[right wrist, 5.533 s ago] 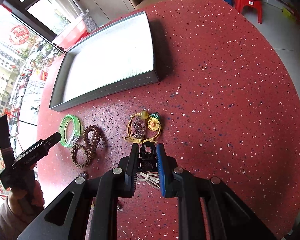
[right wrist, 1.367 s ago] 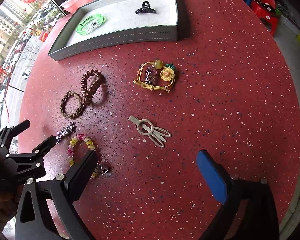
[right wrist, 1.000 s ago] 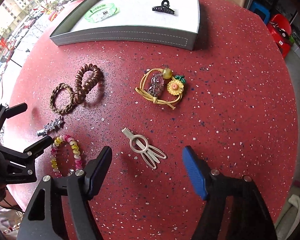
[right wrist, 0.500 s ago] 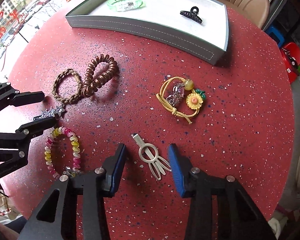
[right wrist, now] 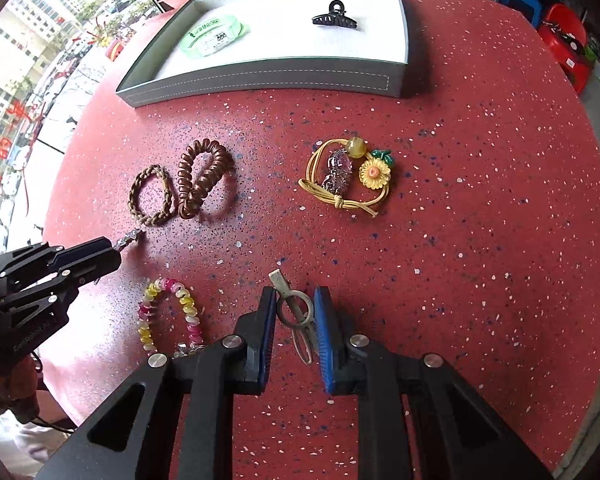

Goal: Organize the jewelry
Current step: 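Carry the white clip into the tray with the right gripper while the left carries the star clip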

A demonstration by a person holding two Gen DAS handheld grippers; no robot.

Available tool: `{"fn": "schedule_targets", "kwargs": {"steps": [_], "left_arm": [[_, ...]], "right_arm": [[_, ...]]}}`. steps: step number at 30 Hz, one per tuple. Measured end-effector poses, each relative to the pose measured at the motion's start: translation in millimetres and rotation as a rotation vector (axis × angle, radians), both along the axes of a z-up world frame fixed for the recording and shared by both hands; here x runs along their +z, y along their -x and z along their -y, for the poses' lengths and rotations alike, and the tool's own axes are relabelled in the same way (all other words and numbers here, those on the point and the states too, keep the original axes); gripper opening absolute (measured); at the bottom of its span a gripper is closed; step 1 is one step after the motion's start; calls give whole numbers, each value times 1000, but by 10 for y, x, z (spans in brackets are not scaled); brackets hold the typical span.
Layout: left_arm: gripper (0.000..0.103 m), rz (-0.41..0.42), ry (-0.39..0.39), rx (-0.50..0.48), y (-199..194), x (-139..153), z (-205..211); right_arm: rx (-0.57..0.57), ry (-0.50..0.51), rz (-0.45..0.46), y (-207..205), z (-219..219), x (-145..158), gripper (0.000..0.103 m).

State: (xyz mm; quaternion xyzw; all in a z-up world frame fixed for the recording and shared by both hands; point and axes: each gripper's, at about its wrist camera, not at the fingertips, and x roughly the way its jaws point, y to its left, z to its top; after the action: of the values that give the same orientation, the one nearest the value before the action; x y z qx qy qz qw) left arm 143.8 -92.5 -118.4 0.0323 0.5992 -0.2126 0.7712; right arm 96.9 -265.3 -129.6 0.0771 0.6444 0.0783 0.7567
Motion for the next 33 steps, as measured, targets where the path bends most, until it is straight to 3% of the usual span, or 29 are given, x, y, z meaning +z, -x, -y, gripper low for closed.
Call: {"fn": "schedule_targets", "kwargs": {"steps": [10,12,16,25,33], "left_arm": [[36,26,30,36,-118,100,77],[35,17,29,40,-35,34,-214],[35,10,39,60,-12,37,-266],[35,71,71,89,-162,360,-380],[35,138,98,122,-563,583,-346]], "right_arm": [[-67,-91,22,37,176,162,21],[-69,-101,23,23,152,184,21],[-70,-122,34,9,193,260,21],[-88,-173,84,-236,232,461,21],[-69,-188,136,-644,228,609,21]]}}
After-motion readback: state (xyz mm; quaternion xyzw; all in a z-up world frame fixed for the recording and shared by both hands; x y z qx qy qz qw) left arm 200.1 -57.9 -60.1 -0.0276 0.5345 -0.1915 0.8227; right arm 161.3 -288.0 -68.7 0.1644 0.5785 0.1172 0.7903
